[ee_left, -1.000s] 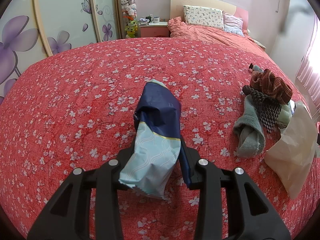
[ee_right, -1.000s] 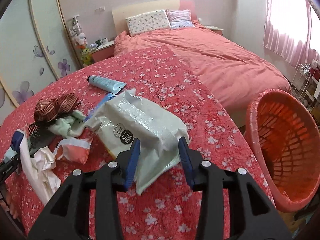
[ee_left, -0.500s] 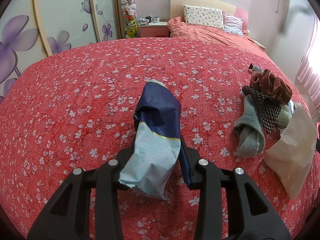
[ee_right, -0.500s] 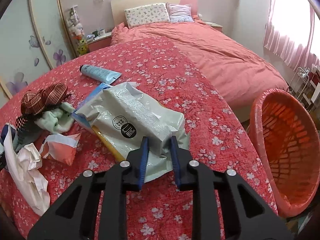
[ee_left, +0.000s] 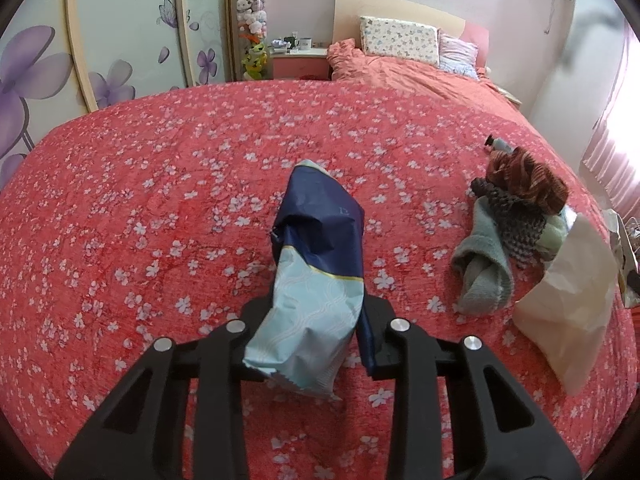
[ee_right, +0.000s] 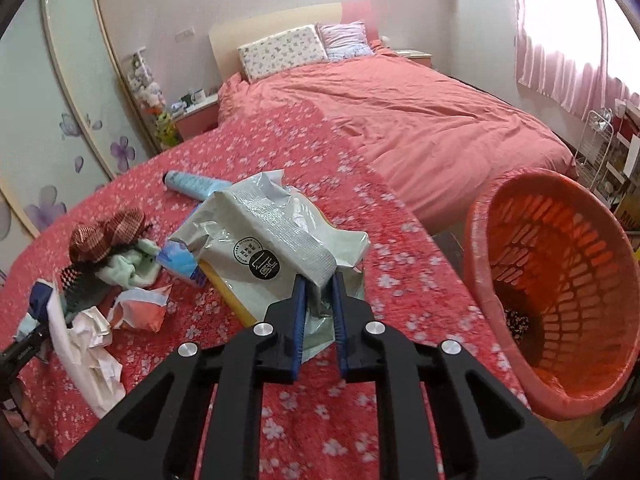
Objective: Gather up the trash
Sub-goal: 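Carry the wrapper and bag to the orange basket and release both inside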
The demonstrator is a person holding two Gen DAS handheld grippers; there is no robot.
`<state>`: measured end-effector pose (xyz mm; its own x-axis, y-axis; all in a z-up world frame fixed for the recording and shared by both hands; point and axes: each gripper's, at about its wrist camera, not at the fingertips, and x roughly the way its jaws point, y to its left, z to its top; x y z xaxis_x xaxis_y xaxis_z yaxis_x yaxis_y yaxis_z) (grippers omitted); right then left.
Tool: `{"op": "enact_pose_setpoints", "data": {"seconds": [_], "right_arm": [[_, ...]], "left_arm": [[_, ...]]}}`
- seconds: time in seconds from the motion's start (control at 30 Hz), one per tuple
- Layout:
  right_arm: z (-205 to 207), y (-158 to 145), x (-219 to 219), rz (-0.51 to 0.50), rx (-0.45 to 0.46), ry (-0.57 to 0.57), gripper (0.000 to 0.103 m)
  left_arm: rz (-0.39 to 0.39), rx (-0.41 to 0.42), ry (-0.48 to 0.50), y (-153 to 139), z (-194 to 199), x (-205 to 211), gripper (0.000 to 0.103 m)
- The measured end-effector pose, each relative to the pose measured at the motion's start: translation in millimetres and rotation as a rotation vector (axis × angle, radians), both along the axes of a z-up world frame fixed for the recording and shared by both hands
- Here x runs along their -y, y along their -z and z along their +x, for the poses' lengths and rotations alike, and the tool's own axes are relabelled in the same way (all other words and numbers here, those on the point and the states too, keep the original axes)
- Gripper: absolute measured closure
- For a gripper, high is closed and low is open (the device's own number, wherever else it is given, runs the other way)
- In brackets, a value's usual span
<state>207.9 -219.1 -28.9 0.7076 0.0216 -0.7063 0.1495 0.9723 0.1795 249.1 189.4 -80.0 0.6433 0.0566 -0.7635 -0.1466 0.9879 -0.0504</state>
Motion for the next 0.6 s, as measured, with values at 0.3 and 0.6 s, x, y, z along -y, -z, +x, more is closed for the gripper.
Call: {"op": "enact_pose_setpoints", "data": {"seconds": [0.3,0.6], "right_arm": [[-28.0,-26.4,13.3,0.014,0.093,0.019,0.09],[-57.6,-48.0,36.8,0.019,0.175,0.063,0.09]], "left_arm": [[0.003,0.077,0.066,-45.2,-17.6,28.6,0.071],[-0.015,0.131,0.184,-89.9,-37.0,91.8,0.071]]}}
